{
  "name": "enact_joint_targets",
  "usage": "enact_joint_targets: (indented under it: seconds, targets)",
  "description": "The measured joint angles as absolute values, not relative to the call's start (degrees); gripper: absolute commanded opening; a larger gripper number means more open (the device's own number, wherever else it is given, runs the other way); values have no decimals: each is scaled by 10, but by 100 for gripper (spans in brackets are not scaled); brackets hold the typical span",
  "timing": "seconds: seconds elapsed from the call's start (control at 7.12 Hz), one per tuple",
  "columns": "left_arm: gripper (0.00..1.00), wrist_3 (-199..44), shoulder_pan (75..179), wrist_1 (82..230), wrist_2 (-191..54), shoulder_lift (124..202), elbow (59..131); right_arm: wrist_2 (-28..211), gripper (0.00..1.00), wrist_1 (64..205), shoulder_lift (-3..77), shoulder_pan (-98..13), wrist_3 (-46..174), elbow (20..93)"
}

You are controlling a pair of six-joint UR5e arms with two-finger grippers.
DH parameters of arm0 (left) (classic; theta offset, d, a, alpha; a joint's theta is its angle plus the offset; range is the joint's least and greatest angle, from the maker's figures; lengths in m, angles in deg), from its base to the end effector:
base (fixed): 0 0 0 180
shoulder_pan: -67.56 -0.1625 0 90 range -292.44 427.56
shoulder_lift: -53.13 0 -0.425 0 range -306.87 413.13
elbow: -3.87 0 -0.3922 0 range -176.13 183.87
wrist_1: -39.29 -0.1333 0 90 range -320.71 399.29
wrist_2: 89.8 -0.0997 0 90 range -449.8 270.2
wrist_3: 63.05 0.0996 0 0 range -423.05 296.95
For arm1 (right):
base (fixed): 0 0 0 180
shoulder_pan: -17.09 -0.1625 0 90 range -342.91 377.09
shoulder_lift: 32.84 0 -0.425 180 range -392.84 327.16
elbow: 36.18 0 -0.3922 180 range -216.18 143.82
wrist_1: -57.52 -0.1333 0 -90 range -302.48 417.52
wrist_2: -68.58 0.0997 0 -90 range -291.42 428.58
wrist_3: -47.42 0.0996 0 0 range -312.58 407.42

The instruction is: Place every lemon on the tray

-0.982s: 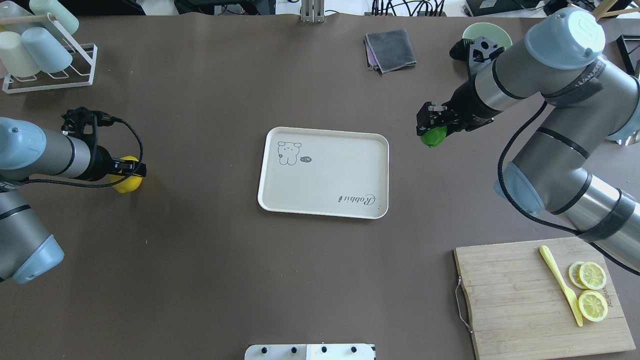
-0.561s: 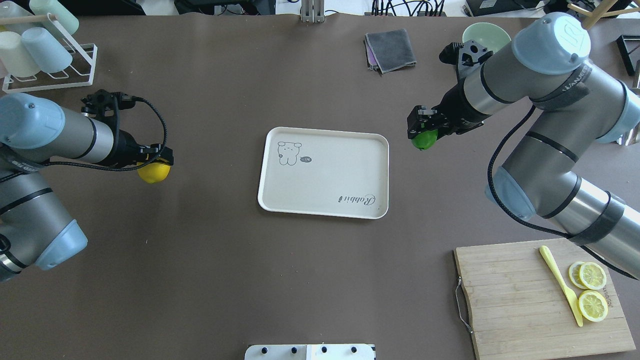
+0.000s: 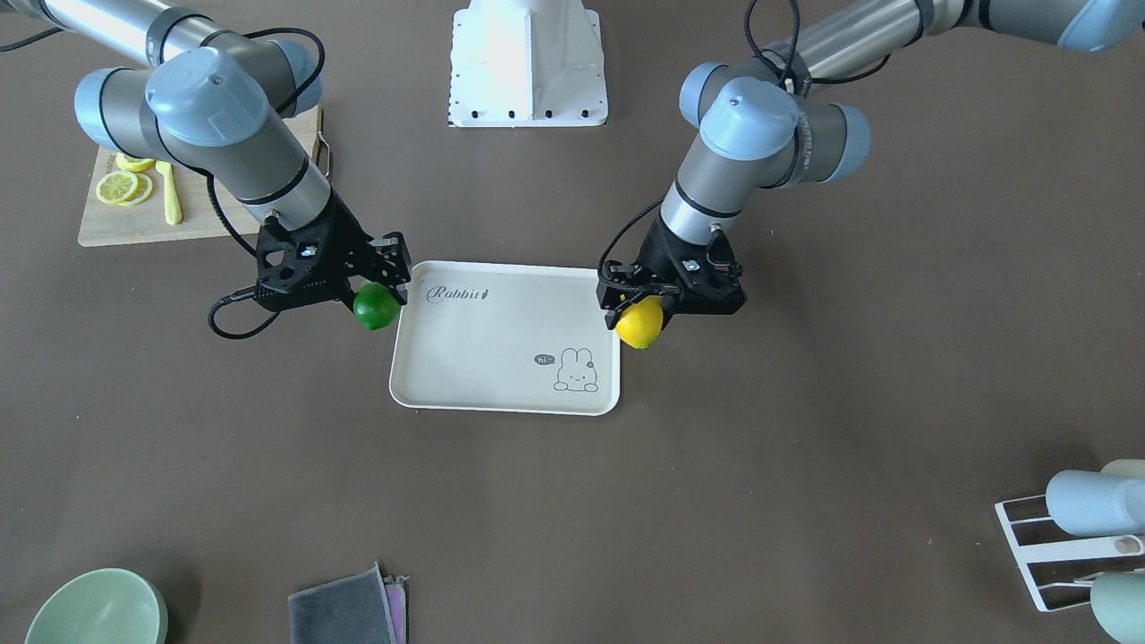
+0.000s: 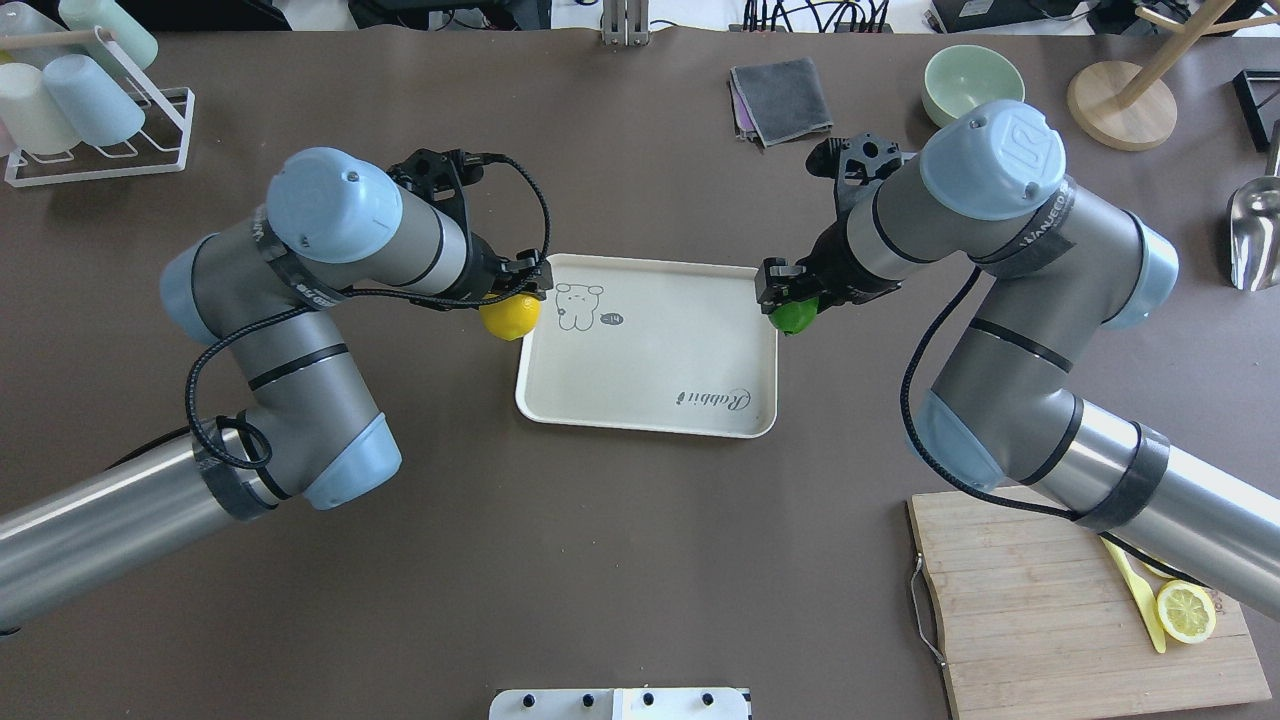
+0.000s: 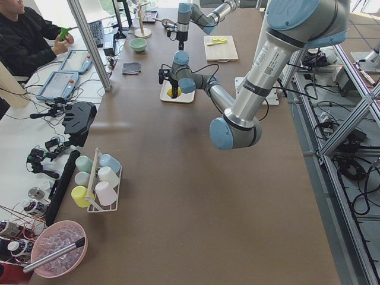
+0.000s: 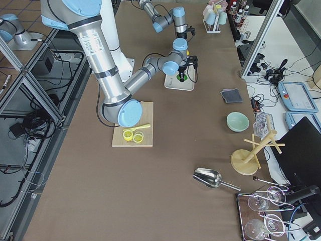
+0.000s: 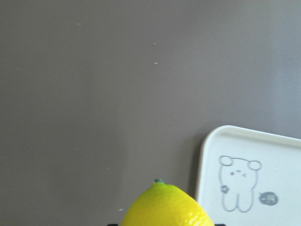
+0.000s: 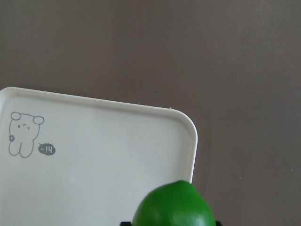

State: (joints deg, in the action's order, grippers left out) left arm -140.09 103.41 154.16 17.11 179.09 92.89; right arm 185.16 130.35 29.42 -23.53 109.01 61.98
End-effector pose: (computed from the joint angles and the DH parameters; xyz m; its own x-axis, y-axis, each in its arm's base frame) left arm 0.5090 -0.4965 0.2433 0.4767 -0.0797 -0.8755 0.2561 0.9653 0.0516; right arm -0.4330 -0.4883 0.2825 0.5490 -0.0897 0.8310 -0.0563 0.9880 0.1439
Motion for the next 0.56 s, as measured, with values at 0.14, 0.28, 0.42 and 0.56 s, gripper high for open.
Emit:
enact_joint_targets:
  seconds: [0.14,0.28,0.42,0.56]
  targets:
    - [0,-1414,1014,1542,145,1807,913,1846,0,1302,276,-224,1091,596]
    - [0,-1420,994,1544,116,1821,898,1839,0,1301,264,-213,1091,582]
    - [7,-1421,982,1545,101,1830,889,1833,99,1301,258,-203,1091,573]
    - [97,-1421,974,1544,95,1833,885,1829,100,1300,249,-196,1091,561]
